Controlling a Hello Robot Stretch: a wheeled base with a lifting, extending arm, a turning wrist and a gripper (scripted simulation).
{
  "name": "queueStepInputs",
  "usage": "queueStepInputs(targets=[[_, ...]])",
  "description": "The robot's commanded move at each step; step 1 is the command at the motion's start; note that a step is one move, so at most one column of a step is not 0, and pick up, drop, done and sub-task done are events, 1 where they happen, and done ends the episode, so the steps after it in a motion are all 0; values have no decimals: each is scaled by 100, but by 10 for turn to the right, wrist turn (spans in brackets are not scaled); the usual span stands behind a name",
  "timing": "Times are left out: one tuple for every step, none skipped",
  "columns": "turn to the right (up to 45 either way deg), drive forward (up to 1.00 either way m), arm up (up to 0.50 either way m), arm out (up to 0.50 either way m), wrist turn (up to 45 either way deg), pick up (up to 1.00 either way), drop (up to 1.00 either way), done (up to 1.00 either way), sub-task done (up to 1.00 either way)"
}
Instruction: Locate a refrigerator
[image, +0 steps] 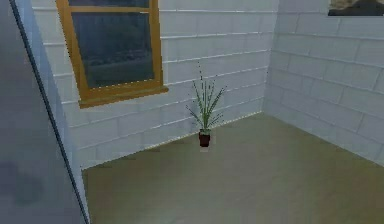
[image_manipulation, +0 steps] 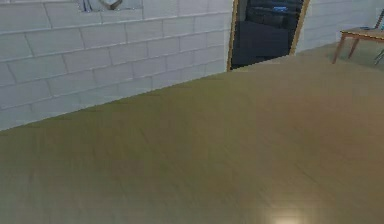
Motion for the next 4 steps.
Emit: queueStepInputs(targets=[[0, 45, 0, 0, 0, 0, 0, 0, 0], [-450, 0, 0, 0, 0, 0, 0, 0, 0], [-240, 0, 0, 0, 0, 0, 0, 0, 0], [0, 0, 0, 0, 0, 0, 0, 100, 0]])
